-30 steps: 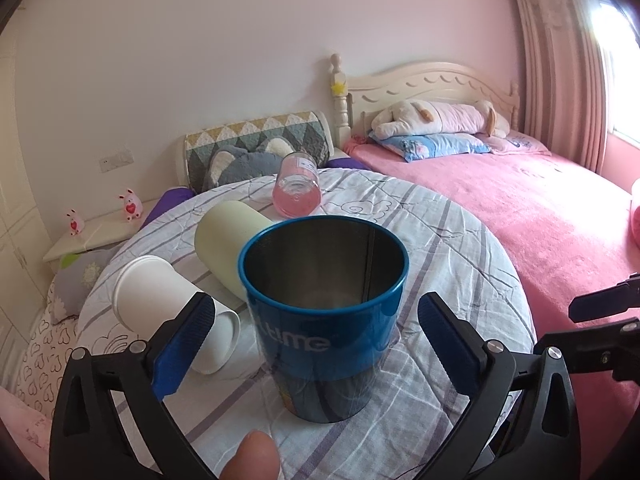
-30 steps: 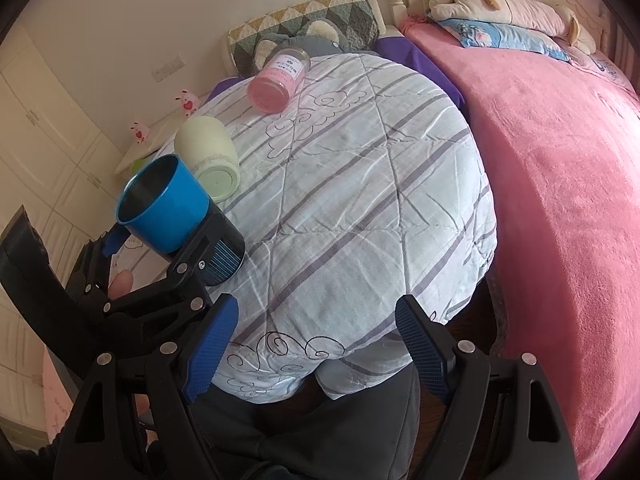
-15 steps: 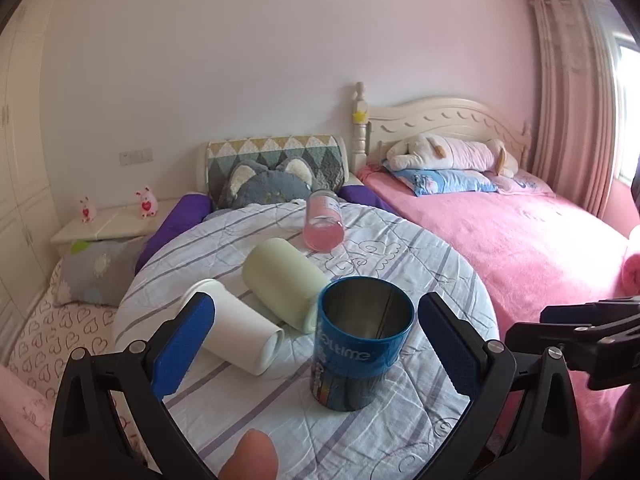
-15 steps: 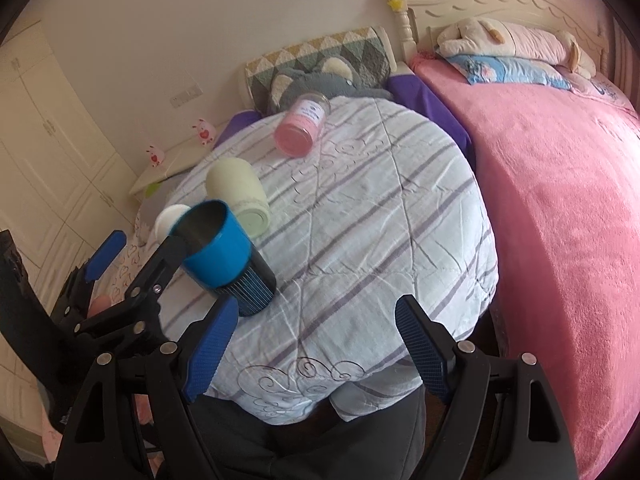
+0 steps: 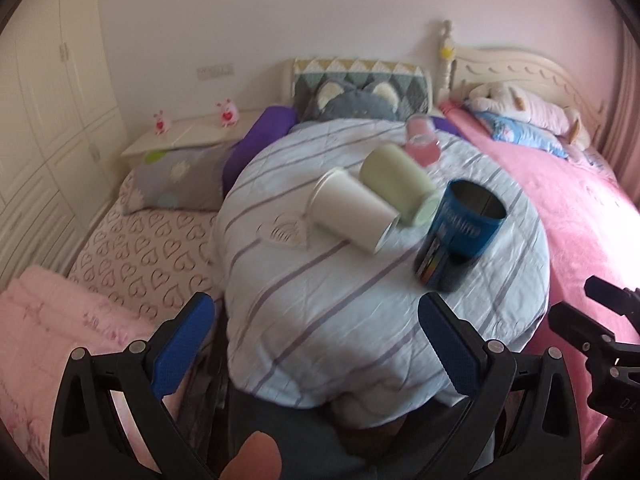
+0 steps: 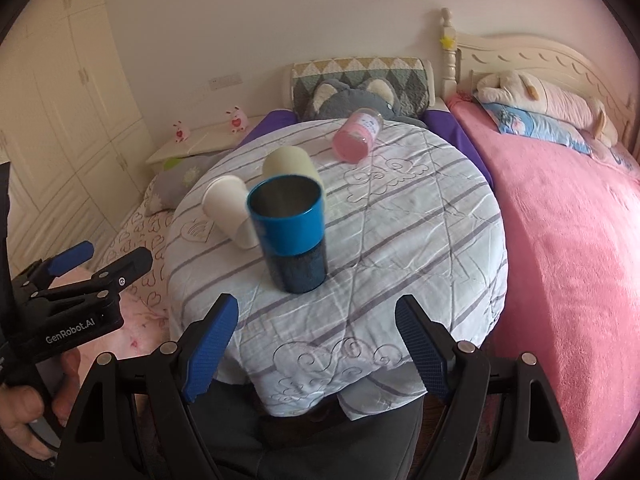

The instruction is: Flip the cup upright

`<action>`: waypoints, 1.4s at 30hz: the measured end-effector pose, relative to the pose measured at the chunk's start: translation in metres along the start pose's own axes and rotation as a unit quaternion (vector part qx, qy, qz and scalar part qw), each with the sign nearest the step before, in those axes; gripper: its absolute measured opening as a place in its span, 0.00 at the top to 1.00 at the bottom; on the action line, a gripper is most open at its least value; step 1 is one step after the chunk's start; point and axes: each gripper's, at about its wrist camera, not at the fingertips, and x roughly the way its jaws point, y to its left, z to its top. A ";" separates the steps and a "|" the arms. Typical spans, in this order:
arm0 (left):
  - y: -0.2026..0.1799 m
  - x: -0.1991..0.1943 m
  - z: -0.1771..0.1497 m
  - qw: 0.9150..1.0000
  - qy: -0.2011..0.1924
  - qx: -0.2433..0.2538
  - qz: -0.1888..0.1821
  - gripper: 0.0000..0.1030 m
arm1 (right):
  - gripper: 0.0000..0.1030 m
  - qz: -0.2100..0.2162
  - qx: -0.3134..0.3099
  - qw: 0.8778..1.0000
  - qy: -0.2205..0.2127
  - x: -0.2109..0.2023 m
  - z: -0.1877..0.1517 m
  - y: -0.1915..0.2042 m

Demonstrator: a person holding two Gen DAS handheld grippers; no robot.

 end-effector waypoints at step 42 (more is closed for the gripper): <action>-0.001 -0.023 -0.037 0.999 0.045 0.005 0.024 0.00 | 0.20 -0.019 -0.016 0.999 -0.023 -0.014 -0.039 0.031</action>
